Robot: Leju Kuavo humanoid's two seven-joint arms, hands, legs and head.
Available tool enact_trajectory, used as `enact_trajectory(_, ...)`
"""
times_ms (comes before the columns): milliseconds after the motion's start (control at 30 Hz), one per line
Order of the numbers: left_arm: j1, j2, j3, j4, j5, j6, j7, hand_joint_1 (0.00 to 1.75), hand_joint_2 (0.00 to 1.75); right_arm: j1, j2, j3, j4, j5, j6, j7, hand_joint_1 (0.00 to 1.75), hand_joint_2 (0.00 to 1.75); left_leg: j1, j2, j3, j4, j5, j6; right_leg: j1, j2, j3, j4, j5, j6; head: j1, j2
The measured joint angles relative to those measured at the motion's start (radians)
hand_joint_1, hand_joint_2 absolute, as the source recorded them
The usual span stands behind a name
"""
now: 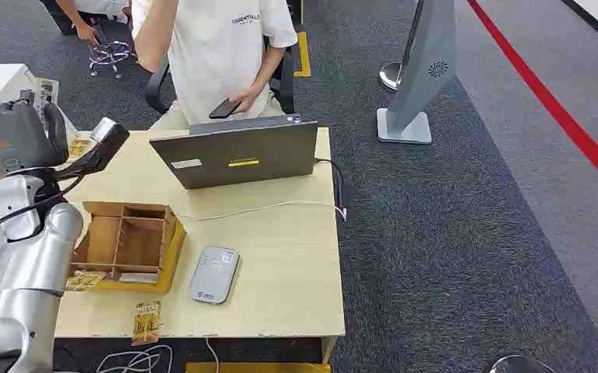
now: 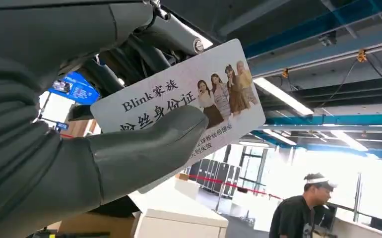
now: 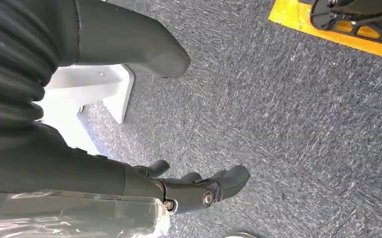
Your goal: Pass the card to the sensor for recognition and then transmit it.
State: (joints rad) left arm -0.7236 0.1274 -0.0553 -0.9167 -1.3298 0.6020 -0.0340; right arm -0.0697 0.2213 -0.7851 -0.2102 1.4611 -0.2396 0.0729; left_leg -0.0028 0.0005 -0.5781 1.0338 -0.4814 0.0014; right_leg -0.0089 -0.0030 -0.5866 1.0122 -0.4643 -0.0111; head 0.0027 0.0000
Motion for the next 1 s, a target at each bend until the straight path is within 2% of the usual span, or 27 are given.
enact_trajectory(133,0.077,-0.034,-0.034,-0.11,0.024,0.006,-0.019,1.75,1.75,0.0,0.0,0.0,0.0,-0.006,-0.003,0.011,0.0,1.75,-0.001,0.0,0.0,0.0,0.0,0.0,0.0,0.0,0.0,0.0,0.0,0.0,0.0,0.0)
enact_trajectory(200,0.141,-0.06,-0.067,-0.207,0.029,0.009,-0.02,1.75,1.75,0.0,0.0,-0.001,0.0,-0.015,-0.009,0.017,0.0,1.75,-0.001,0.0,-0.001,0.0,-0.001,0.001,-0.001,0.0,0.0,-0.001,0.0,0.0,0.0,0.0)
enact_trajectory(367,0.287,-0.106,-0.186,-0.431,0.016,0.013,-0.022,1.75,1.75,0.0,0.0,-0.01,0.0,-0.035,-0.02,0.02,0.0,1.75,-0.003,0.0,-0.001,0.0,-0.002,0.002,-0.002,0.0,0.0,-0.001,-0.001,0.001,0.0,0.0)
enact_trajectory(500,0.382,-0.125,-0.296,-0.546,0.001,0.014,-0.013,1.75,1.75,0.0,0.0,-0.023,0.0,-0.048,-0.032,0.029,0.0,1.75,-0.003,0.0,-0.001,0.0,-0.002,0.003,-0.002,0.0,0.0,-0.002,-0.001,0.002,0.0,0.0)
enact_trajectory(600,0.421,-0.132,-0.343,-0.596,-0.002,0.015,-0.01,1.75,1.75,0.0,0.0,-0.03,0.0,-0.051,-0.033,0.031,0.0,1.75,-0.003,0.0,-0.001,0.0,-0.002,0.003,-0.002,0.0,0.0,-0.001,-0.001,0.002,0.0,0.0)
enact_trajectory(733,0.441,-0.133,-0.37,-0.631,-0.002,0.015,-0.009,1.75,1.75,0.0,0.0,-0.037,0.0,-0.052,-0.033,0.031,0.0,1.75,-0.003,0.0,-0.001,0.0,-0.002,0.003,-0.002,0.0,0.0,-0.001,-0.001,0.001,0.0,0.0)
enact_trajectory(1000,0.469,-0.133,-0.411,-0.65,0.022,-0.003,-0.01,1.75,1.75,0.0,0.0,-0.046,0.0,-0.063,-0.036,0.032,0.0,1.75,-0.003,0.0,-0.001,0.0,-0.002,0.003,-0.002,-0.001,0.0,-0.001,-0.001,0.001,0.0,0.0)
